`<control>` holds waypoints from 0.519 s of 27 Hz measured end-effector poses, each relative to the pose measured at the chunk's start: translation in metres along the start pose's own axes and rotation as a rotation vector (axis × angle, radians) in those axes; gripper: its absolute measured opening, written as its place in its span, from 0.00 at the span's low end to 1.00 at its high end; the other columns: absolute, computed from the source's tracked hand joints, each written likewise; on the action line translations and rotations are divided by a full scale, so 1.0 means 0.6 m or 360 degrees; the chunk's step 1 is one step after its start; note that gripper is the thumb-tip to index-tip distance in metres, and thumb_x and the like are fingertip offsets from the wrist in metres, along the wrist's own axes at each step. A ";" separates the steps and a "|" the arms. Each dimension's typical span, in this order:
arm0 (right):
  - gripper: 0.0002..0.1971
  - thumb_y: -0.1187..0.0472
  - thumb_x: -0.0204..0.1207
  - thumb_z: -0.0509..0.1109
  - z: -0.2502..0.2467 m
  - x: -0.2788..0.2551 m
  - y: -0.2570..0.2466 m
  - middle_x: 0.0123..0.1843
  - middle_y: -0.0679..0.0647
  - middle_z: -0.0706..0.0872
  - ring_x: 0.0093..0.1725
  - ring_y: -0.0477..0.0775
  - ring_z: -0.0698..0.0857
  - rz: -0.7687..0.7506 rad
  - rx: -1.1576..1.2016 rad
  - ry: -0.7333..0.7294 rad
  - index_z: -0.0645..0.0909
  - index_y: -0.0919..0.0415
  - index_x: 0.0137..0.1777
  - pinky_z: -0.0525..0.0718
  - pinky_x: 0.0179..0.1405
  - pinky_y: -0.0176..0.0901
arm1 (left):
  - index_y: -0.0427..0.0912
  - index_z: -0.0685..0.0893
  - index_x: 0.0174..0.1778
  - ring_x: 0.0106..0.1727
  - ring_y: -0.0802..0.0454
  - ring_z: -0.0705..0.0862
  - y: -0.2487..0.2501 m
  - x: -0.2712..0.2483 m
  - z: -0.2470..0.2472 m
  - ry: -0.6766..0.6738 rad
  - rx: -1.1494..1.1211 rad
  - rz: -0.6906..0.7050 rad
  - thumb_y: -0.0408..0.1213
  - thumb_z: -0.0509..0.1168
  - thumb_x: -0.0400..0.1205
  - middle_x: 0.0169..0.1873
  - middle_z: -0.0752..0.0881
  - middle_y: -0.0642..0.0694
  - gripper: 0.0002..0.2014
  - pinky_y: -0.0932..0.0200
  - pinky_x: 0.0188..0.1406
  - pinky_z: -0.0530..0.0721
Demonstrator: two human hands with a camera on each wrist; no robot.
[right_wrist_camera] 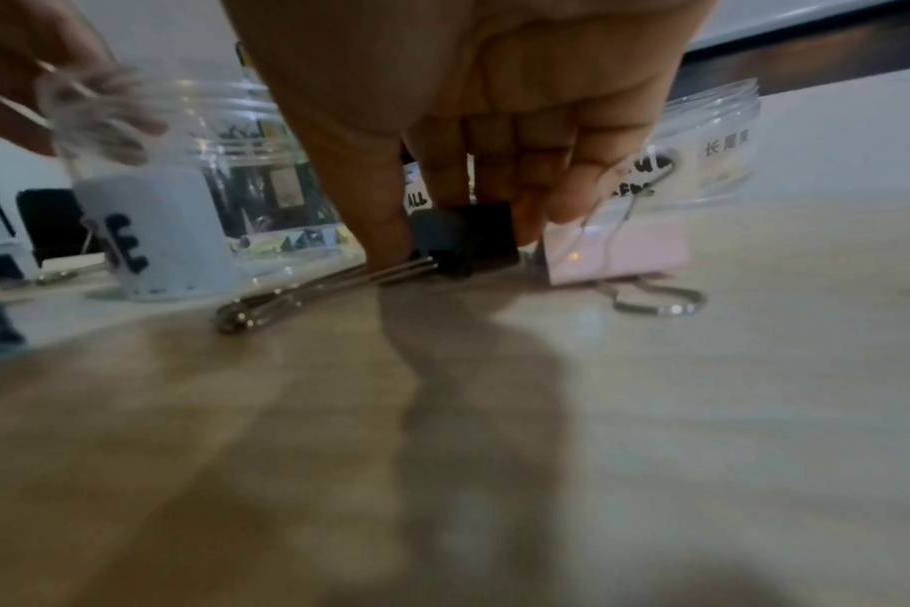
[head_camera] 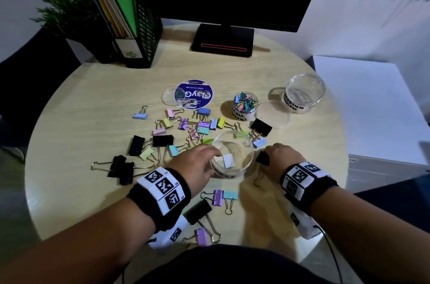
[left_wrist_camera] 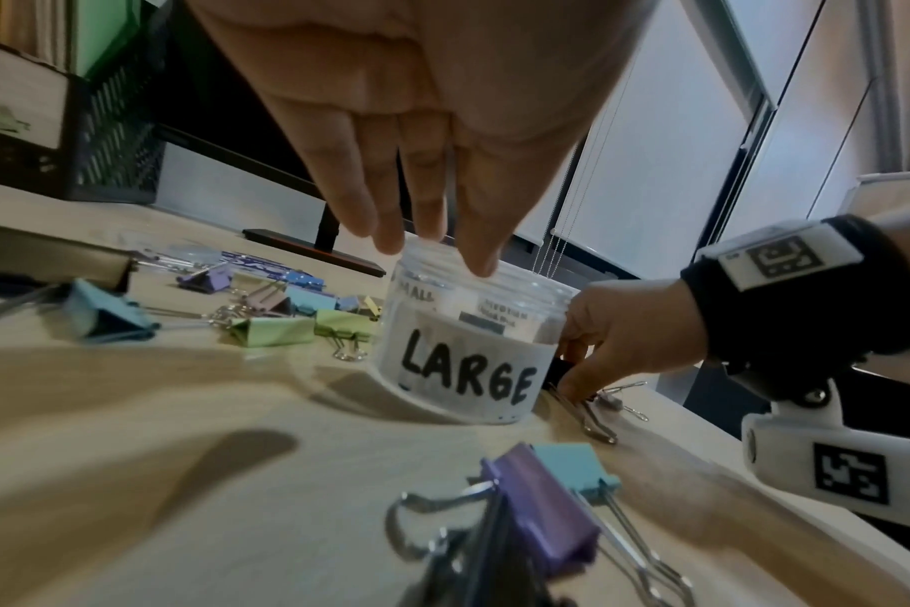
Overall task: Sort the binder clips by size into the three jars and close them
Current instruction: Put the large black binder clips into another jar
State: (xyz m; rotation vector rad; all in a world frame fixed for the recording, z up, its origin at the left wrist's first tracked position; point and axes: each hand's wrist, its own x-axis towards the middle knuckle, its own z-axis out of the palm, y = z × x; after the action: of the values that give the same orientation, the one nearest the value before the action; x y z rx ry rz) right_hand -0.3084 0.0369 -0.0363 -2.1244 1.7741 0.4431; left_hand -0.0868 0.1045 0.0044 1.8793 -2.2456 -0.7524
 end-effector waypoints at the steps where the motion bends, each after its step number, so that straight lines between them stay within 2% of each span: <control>1: 0.14 0.53 0.77 0.61 0.007 -0.001 0.000 0.57 0.57 0.81 0.57 0.59 0.81 -0.0006 -0.0029 0.0018 0.77 0.57 0.58 0.80 0.50 0.47 | 0.55 0.73 0.70 0.64 0.57 0.77 -0.003 -0.010 0.001 0.0024 -0.0014 -0.0006 0.40 0.68 0.79 0.71 0.71 0.59 0.22 0.64 0.65 0.72; 4: 0.13 0.53 0.76 0.62 0.010 -0.006 -0.006 0.56 0.57 0.82 0.55 0.59 0.82 -0.0032 -0.0109 0.0033 0.76 0.59 0.57 0.79 0.45 0.45 | 0.57 0.74 0.66 0.55 0.62 0.76 -0.014 -0.040 0.008 -0.0026 -0.0018 -0.0077 0.44 0.68 0.78 0.65 0.71 0.62 0.21 0.64 0.57 0.75; 7: 0.15 0.49 0.76 0.63 -0.014 -0.014 -0.005 0.53 0.56 0.84 0.51 0.58 0.83 -0.0025 -0.0121 0.0061 0.77 0.60 0.53 0.75 0.40 0.42 | 0.56 0.77 0.63 0.58 0.60 0.78 -0.021 -0.056 0.016 -0.0357 0.0126 -0.0133 0.47 0.66 0.79 0.62 0.77 0.59 0.16 0.63 0.58 0.77; 9: 0.15 0.48 0.74 0.64 -0.047 -0.025 0.000 0.46 0.56 0.84 0.45 0.58 0.82 0.0104 0.0068 0.0212 0.78 0.60 0.50 0.77 0.38 0.42 | 0.54 0.78 0.65 0.61 0.57 0.79 -0.023 -0.062 0.021 -0.0546 0.0229 -0.0148 0.50 0.66 0.78 0.62 0.79 0.55 0.19 0.58 0.60 0.78; 11: 0.14 0.48 0.72 0.66 -0.086 -0.039 -0.003 0.41 0.57 0.84 0.39 0.59 0.81 0.0209 0.0321 0.0450 0.80 0.59 0.47 0.77 0.36 0.42 | 0.54 0.76 0.66 0.62 0.53 0.78 -0.023 -0.063 0.029 -0.0627 0.0313 -0.0185 0.52 0.67 0.76 0.62 0.78 0.53 0.23 0.56 0.60 0.78; 14: 0.14 0.49 0.72 0.69 -0.116 -0.050 -0.034 0.46 0.58 0.84 0.45 0.62 0.82 0.0045 0.0532 0.0737 0.81 0.59 0.49 0.75 0.39 0.42 | 0.51 0.75 0.67 0.63 0.50 0.78 -0.020 -0.060 0.042 -0.0667 0.0433 -0.0238 0.54 0.69 0.75 0.61 0.78 0.51 0.26 0.55 0.57 0.78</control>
State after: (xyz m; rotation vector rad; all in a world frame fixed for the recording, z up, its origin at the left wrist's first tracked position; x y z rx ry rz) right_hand -0.2917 0.0355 0.0407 -2.0682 1.9445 -0.3510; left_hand -0.0779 0.1449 -0.0152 2.2065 -2.5875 -0.9872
